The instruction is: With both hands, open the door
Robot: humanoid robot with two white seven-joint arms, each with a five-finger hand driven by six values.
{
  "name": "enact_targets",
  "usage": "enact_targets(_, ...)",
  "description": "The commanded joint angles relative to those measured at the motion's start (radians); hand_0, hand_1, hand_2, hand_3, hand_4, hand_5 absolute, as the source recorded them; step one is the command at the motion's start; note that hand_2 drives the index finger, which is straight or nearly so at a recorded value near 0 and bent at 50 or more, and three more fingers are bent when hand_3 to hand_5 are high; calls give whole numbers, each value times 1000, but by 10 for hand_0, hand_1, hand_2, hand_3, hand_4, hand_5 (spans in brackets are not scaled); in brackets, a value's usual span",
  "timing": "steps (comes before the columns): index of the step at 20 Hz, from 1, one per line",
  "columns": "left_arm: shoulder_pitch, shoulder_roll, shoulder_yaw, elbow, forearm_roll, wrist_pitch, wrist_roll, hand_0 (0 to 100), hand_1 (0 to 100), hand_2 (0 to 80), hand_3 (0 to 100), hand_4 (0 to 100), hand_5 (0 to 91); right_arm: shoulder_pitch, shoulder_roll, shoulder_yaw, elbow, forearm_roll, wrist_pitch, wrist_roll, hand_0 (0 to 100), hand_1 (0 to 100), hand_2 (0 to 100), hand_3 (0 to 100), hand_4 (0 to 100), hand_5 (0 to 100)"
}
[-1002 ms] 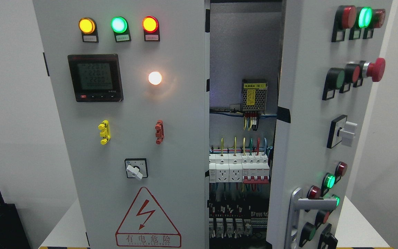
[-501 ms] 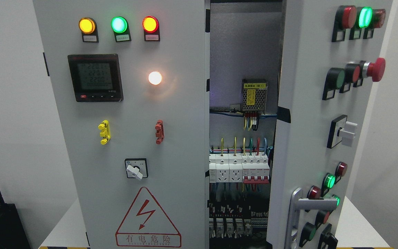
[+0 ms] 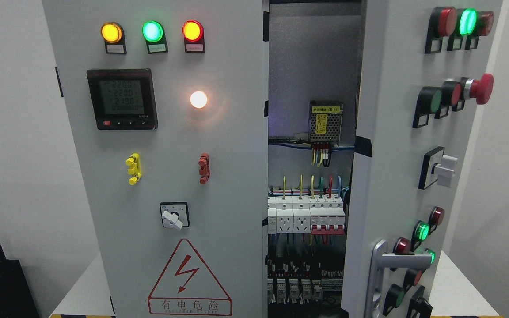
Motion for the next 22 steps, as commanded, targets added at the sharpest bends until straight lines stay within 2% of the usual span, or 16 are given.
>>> enact_targets(1, -182, 383, 75, -77, 275, 22, -11, 0, 0, 0, 0, 33, 0, 0, 0, 0, 0, 0, -1, 0, 0, 0, 0, 0, 0, 0)
enact_targets(4, -273, 481, 76, -78, 315, 35, -34, 0, 0, 0, 0, 33, 0, 0, 0, 0, 0, 0, -1, 0, 0, 0, 0, 0, 0, 0)
enact_targets(6, -317, 550, 76, -83, 378, 58, -101, 0, 0, 0, 0, 33, 0, 0, 0, 0, 0, 0, -1, 0, 0, 0, 0, 0, 0, 0)
enact_targets(8, -379, 590, 76, -92, 450, 126, -176, 0, 0, 0, 0, 33, 0, 0, 0, 0, 0, 0, -1, 0, 0, 0, 0, 0, 0, 0)
enact_targets(10, -440, 625, 76, -93, 517, 224, -215, 0, 0, 0, 0, 33, 0, 0, 0, 0, 0, 0, -1, 0, 0, 0, 0, 0, 0, 0)
enact_targets(13, -506, 670, 78, -92, 588, 309, -230, 0, 0, 0, 0, 33, 0, 0, 0, 0, 0, 0, -1, 0, 0, 0, 0, 0, 0, 0)
enact_targets(16, -522, 730, 79, -98, 614, 311, -247, 0, 0, 0, 0, 32, 0, 0, 0, 0, 0, 0, -1, 0, 0, 0, 0, 0, 0, 0)
enact_targets(20, -535, 800, 83, -100, 718, 314, -294, 0, 0, 0, 0, 33, 0, 0, 0, 2, 0, 0, -1, 0, 0, 0, 0, 0, 0, 0)
enact_targets(22, -534, 814, 83, -100, 725, 320, -307, 0, 0, 0, 0, 33, 0, 0, 0, 0, 0, 0, -1, 0, 0, 0, 0, 0, 0, 0)
